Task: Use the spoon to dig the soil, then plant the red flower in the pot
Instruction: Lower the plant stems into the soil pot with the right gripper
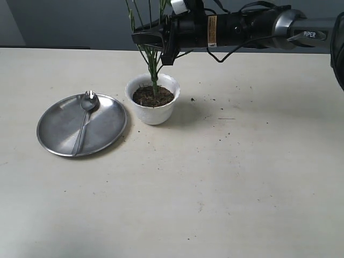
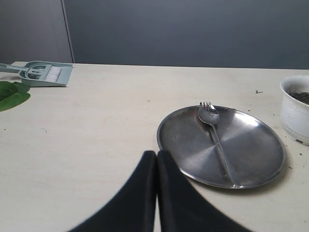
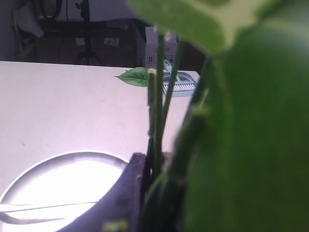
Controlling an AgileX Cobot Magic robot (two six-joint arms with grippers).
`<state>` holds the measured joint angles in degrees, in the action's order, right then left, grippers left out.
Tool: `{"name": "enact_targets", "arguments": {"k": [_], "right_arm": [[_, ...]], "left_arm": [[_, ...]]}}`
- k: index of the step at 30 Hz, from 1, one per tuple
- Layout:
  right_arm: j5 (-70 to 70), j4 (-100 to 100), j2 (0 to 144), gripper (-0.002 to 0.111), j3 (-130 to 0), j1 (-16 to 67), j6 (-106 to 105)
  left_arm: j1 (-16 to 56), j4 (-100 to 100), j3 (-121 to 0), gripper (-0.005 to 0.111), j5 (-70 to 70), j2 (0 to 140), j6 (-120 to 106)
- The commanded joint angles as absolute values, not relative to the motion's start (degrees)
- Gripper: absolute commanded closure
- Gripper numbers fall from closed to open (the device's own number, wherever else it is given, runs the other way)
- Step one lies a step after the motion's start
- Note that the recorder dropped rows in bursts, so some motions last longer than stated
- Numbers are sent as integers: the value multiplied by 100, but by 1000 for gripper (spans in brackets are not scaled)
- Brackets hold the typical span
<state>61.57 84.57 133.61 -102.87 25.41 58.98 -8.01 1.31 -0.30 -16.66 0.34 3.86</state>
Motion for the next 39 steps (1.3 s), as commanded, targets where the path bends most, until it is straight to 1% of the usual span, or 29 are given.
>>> {"name": "enact_targets", "arguments": {"k": [1, 16, 24, 39], "right_arm": [[6245, 8340, 13416, 109, -10434, 2539, 5892], [6119, 8285, 13484, 109, -10434, 2539, 5609], [6360, 8119, 13753, 109, -10434, 2539, 5609], [6604, 9004, 13843, 109, -10434, 2539, 6436]], "left_arm": [[-790, 107, 0, 106, -1632, 0, 391], [-790, 107, 0, 106, -1632, 0, 391], [-790, 107, 0, 106, -1632, 0, 391], [-790, 107, 0, 106, -1632, 0, 391]]}}
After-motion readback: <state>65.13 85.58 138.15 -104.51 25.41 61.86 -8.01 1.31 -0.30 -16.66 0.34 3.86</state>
